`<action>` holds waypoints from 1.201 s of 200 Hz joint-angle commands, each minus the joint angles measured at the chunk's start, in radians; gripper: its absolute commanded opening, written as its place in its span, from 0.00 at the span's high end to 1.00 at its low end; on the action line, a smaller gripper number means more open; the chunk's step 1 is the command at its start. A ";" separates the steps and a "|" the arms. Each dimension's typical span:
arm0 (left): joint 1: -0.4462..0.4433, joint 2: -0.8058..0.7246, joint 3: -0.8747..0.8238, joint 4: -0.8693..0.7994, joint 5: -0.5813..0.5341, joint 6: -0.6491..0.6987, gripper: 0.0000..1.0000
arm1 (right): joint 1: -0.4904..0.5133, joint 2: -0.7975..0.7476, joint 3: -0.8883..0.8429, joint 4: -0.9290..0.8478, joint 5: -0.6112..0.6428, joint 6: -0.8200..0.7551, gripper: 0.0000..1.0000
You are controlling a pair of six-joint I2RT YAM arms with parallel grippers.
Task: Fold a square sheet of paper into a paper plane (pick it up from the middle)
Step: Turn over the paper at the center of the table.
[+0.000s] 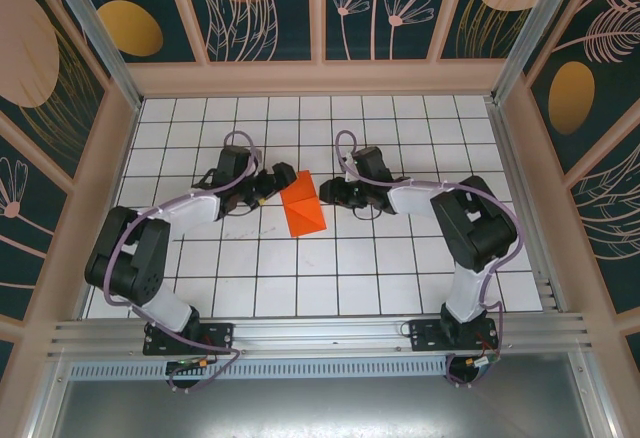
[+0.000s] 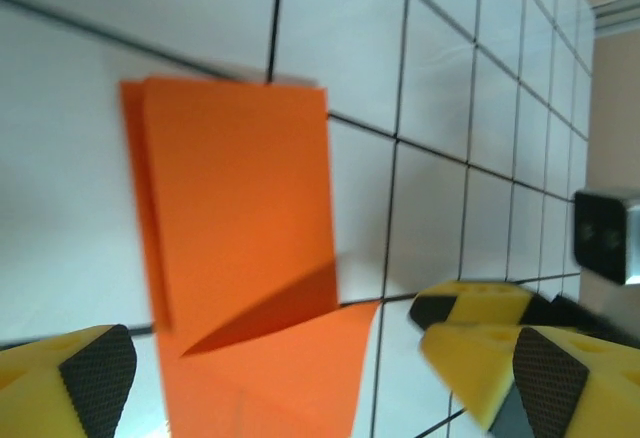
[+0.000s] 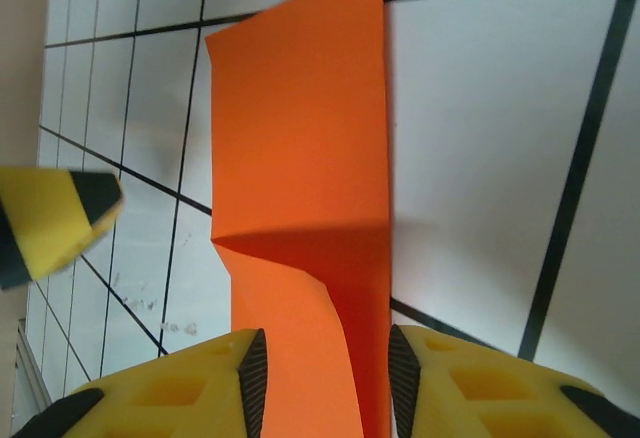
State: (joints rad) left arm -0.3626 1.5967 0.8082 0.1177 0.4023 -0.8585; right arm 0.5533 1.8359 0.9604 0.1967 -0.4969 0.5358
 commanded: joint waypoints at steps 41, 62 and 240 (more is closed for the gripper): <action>0.000 -0.058 -0.071 0.123 0.034 -0.036 0.01 | 0.014 0.097 0.072 0.074 -0.068 -0.078 0.66; 0.001 -0.052 -0.085 0.143 0.051 -0.045 0.01 | 0.017 0.111 0.072 0.091 -0.091 -0.097 0.66; 0.001 0.046 -0.120 0.234 0.198 -0.100 0.07 | 0.000 0.106 0.002 0.189 -0.076 -0.057 0.99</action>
State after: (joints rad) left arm -0.3626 1.6119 0.6895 0.3046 0.5514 -0.9306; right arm 0.5568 1.9495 0.9798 0.3275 -0.5793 0.4553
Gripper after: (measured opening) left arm 0.958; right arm 0.065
